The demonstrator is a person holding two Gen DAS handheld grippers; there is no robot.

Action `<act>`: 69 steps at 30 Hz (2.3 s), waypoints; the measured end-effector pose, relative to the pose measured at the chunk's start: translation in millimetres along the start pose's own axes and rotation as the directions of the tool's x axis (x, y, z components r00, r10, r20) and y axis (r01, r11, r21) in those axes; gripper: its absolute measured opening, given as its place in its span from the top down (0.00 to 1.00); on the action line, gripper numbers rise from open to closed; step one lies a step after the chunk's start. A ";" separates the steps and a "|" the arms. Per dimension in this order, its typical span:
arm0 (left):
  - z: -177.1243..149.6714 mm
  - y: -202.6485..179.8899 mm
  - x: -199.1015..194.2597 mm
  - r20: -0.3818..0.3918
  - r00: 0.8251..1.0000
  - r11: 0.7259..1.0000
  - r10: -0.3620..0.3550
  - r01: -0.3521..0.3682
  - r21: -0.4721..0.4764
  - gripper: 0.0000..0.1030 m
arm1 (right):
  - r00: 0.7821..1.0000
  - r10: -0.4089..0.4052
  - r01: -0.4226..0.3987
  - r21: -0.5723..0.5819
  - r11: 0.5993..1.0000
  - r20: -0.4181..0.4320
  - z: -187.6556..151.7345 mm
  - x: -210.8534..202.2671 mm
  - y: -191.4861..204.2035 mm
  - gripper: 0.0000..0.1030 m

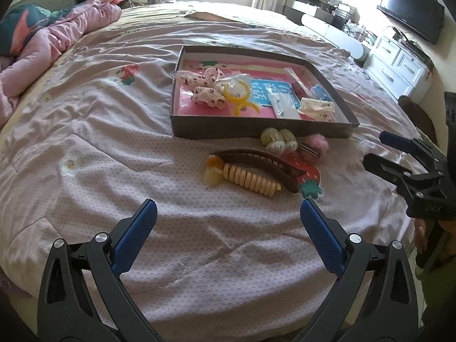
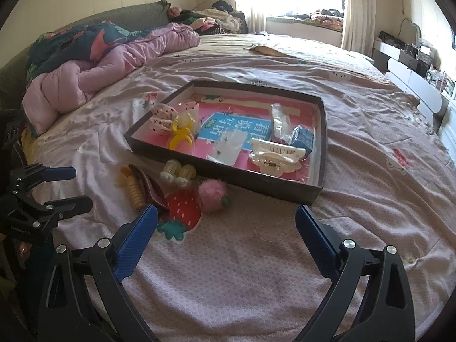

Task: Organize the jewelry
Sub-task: 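Grasp the pink pompom with the right tool while the left tool grasps the orange coiled hair tie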

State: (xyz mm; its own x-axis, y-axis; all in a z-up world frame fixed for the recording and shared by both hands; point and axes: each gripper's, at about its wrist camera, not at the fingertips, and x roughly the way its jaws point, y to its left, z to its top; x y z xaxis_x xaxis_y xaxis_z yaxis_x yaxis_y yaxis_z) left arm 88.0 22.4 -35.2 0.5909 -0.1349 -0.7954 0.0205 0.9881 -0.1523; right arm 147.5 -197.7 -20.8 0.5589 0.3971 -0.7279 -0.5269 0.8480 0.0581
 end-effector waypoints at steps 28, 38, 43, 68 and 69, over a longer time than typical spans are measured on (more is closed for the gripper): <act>16.9 -1.5 57.3 -0.128 0.980 0.985 -0.154 0.143 -0.095 0.38 | 0.984 0.114 -0.111 0.027 0.993 -0.134 11.4 83.3 1.7 0.70; 18.6 14.8 64.1 -0.134 0.978 0.978 -0.162 0.141 -0.154 0.57 | 0.986 0.122 -0.120 0.026 0.992 -0.114 4.1 76.6 -4.6 0.70; 14.6 30.7 58.9 -0.142 0.977 0.974 -0.160 0.133 -0.184 0.78 | 0.987 0.116 -0.114 0.023 0.993 -0.107 1.3 70.6 -5.9 0.70; 6.2 26.8 1.8 -0.027 0.997 0.996 -0.068 0.066 -0.066 0.90 | 0.990 0.135 -0.135 -0.001 0.991 -0.044 -3.0 27.7 5.4 0.70; 5.9 26.3 -1.7 -0.021 0.998 0.997 -0.062 0.061 -0.056 0.90 | 0.990 0.135 -0.136 -0.002 0.991 -0.041 -2.5 25.9 6.6 0.70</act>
State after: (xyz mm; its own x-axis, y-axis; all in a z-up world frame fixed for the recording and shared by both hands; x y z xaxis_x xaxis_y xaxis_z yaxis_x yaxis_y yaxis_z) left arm 92.3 49.1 -34.3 0.5716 -0.1978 -0.7964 0.0115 0.9723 -0.2333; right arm 156.9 -182.7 -41.0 0.4555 0.4933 -0.7411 -0.5989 0.7857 0.1549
